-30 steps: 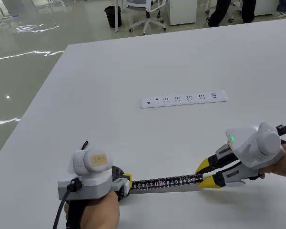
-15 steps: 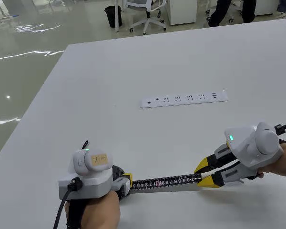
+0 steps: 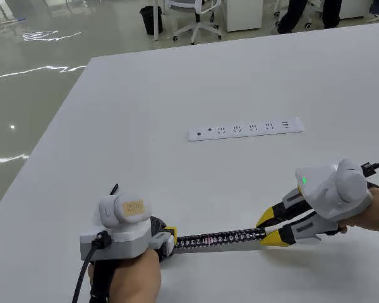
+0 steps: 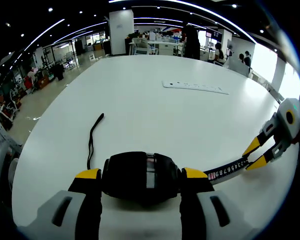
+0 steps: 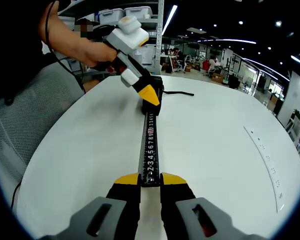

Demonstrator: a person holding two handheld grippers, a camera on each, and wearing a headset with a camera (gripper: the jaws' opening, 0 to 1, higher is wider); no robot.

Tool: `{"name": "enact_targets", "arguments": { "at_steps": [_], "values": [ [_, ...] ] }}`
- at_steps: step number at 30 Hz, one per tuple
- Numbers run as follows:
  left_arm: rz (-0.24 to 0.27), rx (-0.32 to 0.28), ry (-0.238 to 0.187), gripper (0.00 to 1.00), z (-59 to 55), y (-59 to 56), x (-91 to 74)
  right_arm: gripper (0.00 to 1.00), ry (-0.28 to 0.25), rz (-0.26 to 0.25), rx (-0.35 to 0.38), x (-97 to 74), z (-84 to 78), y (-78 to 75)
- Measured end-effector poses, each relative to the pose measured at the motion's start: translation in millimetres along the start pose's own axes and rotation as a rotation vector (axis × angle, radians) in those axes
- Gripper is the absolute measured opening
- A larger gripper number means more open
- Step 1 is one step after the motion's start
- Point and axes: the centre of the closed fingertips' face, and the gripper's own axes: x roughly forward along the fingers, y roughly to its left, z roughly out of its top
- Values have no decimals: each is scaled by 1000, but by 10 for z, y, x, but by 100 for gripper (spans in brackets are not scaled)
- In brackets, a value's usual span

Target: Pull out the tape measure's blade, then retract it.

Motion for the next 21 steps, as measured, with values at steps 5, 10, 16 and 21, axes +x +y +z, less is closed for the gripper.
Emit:
{"name": "enact_targets", "arguments": {
  "at_steps": [5, 10, 16, 21],
  "values": [
    [-1, 0, -1, 59, 0, -1, -1, 14, -1, 0, 2, 15, 9, 5],
    [-2, 1, -1, 59, 0, 0, -1, 14, -2, 0, 3, 28, 14, 5],
    [-2, 1, 1, 59, 0, 0, -2, 14, 0, 1, 4, 46, 17, 4],
    [-2, 1, -2, 59, 2, -1, 1, 14, -1, 1, 3, 59, 20, -2]
  ]
}}
